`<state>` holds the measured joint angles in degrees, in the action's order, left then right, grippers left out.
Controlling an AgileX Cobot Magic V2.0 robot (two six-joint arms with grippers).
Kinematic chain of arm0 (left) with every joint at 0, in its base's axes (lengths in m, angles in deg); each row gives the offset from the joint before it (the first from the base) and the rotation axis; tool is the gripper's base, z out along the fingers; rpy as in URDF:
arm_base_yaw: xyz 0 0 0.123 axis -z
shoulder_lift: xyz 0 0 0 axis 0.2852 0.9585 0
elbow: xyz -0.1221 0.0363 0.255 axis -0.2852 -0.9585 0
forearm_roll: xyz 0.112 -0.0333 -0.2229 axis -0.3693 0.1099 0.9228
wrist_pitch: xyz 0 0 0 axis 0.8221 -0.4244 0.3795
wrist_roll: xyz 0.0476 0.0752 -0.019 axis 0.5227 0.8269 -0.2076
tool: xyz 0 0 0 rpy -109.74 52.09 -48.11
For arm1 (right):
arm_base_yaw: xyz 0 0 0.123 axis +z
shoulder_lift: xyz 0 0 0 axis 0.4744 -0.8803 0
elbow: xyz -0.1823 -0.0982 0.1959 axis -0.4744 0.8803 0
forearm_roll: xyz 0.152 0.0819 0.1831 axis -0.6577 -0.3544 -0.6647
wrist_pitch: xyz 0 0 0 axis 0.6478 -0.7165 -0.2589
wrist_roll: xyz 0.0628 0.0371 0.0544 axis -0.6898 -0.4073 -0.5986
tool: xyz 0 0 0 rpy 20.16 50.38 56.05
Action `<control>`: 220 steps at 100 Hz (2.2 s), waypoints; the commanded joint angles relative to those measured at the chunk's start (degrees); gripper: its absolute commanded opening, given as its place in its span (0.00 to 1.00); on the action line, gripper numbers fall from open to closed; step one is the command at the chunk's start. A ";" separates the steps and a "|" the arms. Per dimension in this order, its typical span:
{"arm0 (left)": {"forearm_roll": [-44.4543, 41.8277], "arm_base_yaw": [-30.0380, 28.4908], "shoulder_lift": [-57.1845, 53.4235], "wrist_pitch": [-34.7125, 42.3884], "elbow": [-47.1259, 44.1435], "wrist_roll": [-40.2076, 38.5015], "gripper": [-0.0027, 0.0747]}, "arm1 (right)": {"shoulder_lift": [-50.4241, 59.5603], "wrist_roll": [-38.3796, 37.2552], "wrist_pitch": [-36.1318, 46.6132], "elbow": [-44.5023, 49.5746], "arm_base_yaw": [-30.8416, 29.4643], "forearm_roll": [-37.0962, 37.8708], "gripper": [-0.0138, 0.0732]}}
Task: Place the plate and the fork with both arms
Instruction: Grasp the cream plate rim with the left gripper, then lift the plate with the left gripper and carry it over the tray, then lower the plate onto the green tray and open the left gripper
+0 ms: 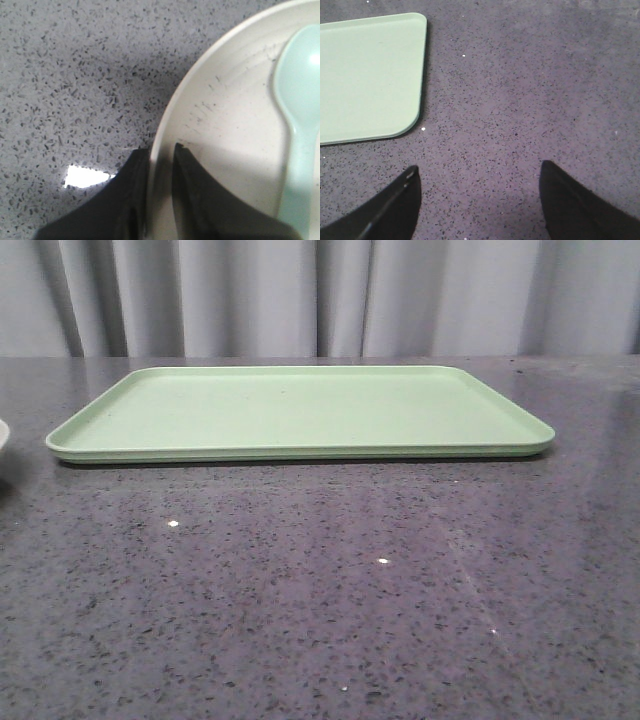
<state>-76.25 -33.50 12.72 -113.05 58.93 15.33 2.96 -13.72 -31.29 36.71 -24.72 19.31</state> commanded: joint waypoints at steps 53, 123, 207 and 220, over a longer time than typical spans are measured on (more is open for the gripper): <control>2.86 -0.18 -4.98 -6.46 6.39 -0.37 0.01 | -0.47 0.64 3.97 -2.00 -0.36 0.22 0.74; 23.02 11.33 0.56 0.61 19.77 4.17 0.01 | -0.47 0.64 4.19 -2.00 -0.36 0.11 0.74; 31.60 31.32 28.81 13.10 34.72 2.21 0.01 | -0.47 0.64 2.98 -2.00 -0.36 0.11 0.74; 31.92 31.32 30.00 12.99 34.72 2.21 0.01 | -0.47 0.64 2.98 -2.00 -0.36 0.11 0.74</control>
<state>-46.80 -2.65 44.97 -103.36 91.42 18.34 2.96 -13.72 -31.69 36.71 -24.72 19.19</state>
